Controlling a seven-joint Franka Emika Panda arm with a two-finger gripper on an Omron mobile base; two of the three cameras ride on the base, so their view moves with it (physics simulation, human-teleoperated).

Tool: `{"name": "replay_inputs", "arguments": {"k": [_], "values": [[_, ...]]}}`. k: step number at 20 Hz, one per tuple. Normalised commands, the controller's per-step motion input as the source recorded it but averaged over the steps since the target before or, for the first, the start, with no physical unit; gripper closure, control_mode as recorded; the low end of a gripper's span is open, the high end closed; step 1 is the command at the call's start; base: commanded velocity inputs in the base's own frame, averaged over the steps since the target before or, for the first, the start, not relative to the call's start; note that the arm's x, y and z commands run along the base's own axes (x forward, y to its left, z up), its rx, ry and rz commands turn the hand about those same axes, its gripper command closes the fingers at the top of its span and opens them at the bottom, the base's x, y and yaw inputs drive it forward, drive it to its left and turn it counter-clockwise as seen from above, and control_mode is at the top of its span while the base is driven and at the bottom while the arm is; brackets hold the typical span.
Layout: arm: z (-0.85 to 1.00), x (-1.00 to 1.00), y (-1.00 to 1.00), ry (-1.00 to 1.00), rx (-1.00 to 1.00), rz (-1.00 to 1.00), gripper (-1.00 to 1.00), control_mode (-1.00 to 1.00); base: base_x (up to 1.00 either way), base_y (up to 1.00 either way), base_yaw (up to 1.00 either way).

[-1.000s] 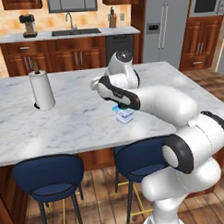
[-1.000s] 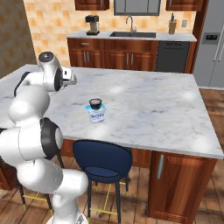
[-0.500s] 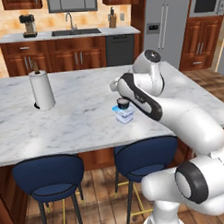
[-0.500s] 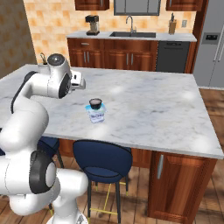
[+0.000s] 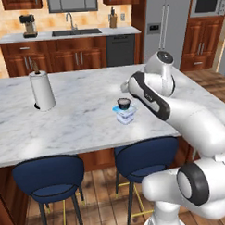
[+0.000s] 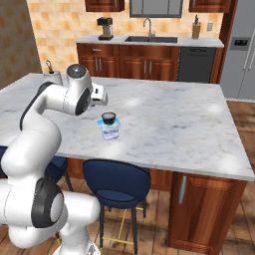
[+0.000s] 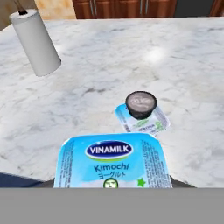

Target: Stack the yogurt containers by placing the smaller containers on top of the larger containers.

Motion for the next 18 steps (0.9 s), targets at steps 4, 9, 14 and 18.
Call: {"name": "replay_inputs", "arguments": {"k": [4, 9, 14, 18], "values": [[-0.02, 0.10, -0.20, 0.00, 0.00, -0.03, 1.00, -1.00, 0.00, 0.00, 0.00], [-0.10, 0.19, -0.06, 0.02, 0.00, -0.02, 1.00, -1.00, 0.00, 0.00, 0.00], [-0.20, 0.12, 0.00, 0.00, 0.00, -0.03, 1.00, -1.00, 0.00, 0.00, 0.00], [-0.24, 0.15, 0.00, 0.00, -0.01, -0.03, 1.00, -1.00, 0.00, 0.00, 0.00]]}}
